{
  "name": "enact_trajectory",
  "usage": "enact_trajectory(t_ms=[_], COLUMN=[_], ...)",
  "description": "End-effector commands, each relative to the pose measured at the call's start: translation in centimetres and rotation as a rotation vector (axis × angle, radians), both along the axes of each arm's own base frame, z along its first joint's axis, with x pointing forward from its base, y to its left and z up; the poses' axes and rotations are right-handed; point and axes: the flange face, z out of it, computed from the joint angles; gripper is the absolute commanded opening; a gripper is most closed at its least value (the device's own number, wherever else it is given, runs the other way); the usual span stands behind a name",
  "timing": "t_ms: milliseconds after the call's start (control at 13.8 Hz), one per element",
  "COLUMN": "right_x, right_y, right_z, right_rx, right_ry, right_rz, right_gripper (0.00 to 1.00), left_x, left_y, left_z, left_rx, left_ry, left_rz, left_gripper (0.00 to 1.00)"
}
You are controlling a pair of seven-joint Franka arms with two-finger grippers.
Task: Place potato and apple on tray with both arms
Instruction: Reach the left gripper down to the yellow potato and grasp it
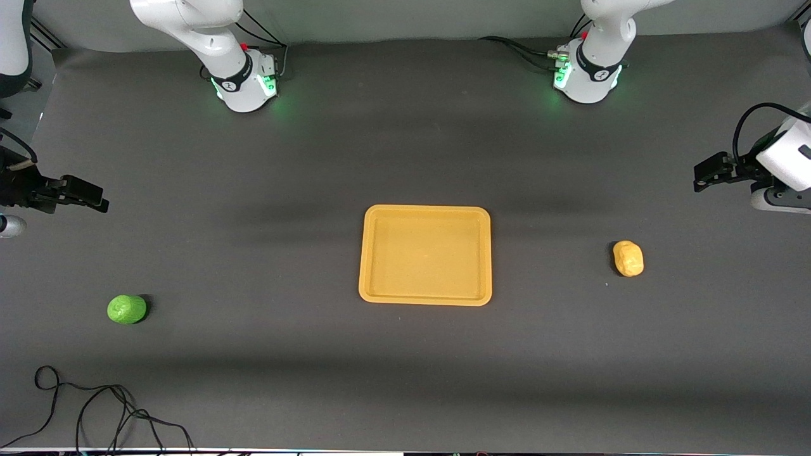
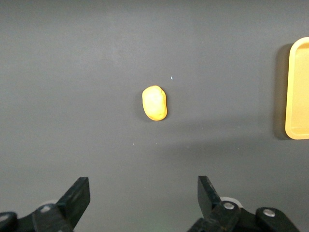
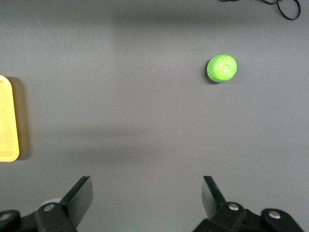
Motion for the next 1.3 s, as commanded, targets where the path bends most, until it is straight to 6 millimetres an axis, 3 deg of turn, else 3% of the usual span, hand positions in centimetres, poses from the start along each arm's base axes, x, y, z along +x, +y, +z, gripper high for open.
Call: enact_trajectory(t_ms=[0, 145, 290, 507, 797, 1087, 1232], right_x=[0.0, 0.0, 0.0, 0.1, 0.0, -0.2, -0.2], right_y=[0.4, 0.4, 0.3, 0.4, 0.4, 0.2, 0.1], right_z=[0.4, 0.3, 0.3, 0.4, 0.4, 0.7, 0.7], right_rx=[0.016, 0.016, 0.016, 0.015, 0.015, 0.017, 0.016], right_ry=[0.004, 0.005, 0.005, 0.002, 0.002, -0.001, -0.001], right_rz=[-0.015, -0.016, -0.018, -0.016, -0.001, -0.006, -0.009], right_gripper=[1.0, 1.0, 1.0, 1.0, 1.0, 1.0, 1.0], left_x=[0.3, 0.3, 1.0, 2.4, 3.2, 4.8, 4.9], left_y=[0.2, -0.2, 0.1, 0.8, 1.2, 1.2, 1.3], left_z=[-0.5, -0.9, -3.0, -9.3, -20.8, -30.1, -33.0], left_rx=[0.001, 0.001, -0.008, -0.021, -0.068, -0.107, -0.118], left_ry=[0.0, 0.011, 0.037, 0.003, 0.146, 0.157, 0.156], left_rz=[0.0, -0.006, -0.007, -0.002, -0.003, -0.004, -0.004], left_gripper=[0.99, 0.99, 0.99, 0.99, 0.93, 0.93, 0.93])
